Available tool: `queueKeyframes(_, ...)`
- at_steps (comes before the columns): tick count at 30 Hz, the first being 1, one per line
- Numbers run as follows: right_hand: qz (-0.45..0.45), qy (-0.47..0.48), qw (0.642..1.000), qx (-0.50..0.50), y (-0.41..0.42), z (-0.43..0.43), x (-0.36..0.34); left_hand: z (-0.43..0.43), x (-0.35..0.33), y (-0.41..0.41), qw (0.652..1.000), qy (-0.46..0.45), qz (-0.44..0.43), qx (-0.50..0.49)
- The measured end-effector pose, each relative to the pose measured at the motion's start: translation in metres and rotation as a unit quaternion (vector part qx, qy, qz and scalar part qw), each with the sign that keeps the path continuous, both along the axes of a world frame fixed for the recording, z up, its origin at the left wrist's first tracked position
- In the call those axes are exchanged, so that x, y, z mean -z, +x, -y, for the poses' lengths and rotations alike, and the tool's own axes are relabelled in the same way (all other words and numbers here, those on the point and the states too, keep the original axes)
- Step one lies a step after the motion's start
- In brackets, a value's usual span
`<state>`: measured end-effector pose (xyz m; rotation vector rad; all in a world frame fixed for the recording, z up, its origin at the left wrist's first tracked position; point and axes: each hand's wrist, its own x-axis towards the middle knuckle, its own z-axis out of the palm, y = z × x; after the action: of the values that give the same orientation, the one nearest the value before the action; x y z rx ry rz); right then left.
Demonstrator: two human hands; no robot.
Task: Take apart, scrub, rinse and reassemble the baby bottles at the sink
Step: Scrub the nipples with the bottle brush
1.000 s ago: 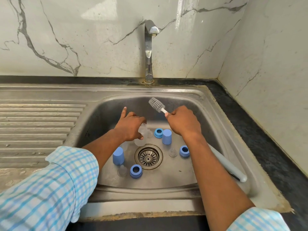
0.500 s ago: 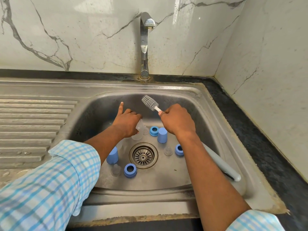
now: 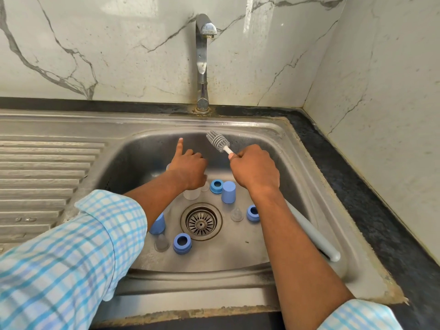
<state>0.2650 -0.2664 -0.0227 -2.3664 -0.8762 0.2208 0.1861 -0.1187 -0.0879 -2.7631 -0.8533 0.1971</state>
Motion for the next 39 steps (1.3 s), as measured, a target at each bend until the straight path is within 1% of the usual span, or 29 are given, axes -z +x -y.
queueKeyframes(5,0.030,-0.004,0.999,0.028,0.002,0.005,-0.004,0.014,-0.002,0.026,0.990,0.073,-0.108,0.046)
queueKeyframes(7,0.032,-0.007,0.999,0.027,0.001,0.005,-0.004,0.016,0.006,0.036,0.985,0.082,-0.142,0.060)
queueKeyframes(11,0.021,-0.008,0.999,0.025,0.001,0.004,-0.004,0.014,0.022,0.052,0.982,0.065,-0.166,0.063)
queueKeyframes(16,0.019,-0.014,0.999,0.024,0.001,0.001,-0.002,0.003,0.036,0.062,0.978,0.058,-0.196,0.038)
queueKeyframes(19,0.022,-0.017,0.999,0.022,0.001,0.000,-0.002,0.004,0.036,0.062,0.978,0.053,-0.197,0.037)
queueKeyframes(24,0.030,-0.017,0.999,0.025,-0.001,0.001,-0.006,0.002,0.029,0.063,0.984,0.076,-0.144,0.077)
queueKeyframes(29,0.062,-0.002,0.997,0.037,-0.007,0.007,-0.018,0.005,-0.007,0.051,0.980,0.115,-0.038,0.157)
queueKeyframes(31,0.076,0.007,0.996,0.048,-0.008,0.009,-0.024,0.005,-0.019,0.042,0.985,0.084,0.034,0.147)
queueKeyframes(32,0.083,0.011,0.995,0.050,-0.008,0.009,-0.026,0.003,-0.025,0.035,0.988,0.042,0.088,0.123)
queueKeyframes(33,0.090,0.016,0.995,0.050,-0.008,0.010,-0.027,0.004,-0.030,0.027,0.983,-0.021,0.158,0.087)
queueKeyframes(34,0.098,0.020,0.994,0.045,-0.008,0.011,-0.029,0.005,-0.037,0.018,0.965,-0.092,0.242,0.043)
queueKeyframes(35,0.109,0.023,0.993,0.037,-0.008,0.011,-0.031,0.006,-0.043,0.009,0.929,-0.165,0.333,-0.006)
queueKeyframes(36,0.121,0.024,0.992,0.027,-0.008,0.012,-0.033,0.008,-0.049,-0.002,0.872,-0.244,0.420,-0.058)
queueKeyframes(37,0.134,0.026,0.990,0.016,-0.009,0.013,-0.036,0.012,-0.055,-0.016,0.798,-0.337,0.488,-0.108)
queueKeyframes(38,0.144,0.027,0.989,0.004,-0.011,0.013,-0.038,0.016,-0.060,-0.029,0.713,-0.434,0.530,-0.149)
queueKeyframes(39,0.150,0.032,0.988,-0.011,-0.014,0.014,-0.041,0.019,-0.064,-0.044,0.637,-0.510,0.551,-0.176)
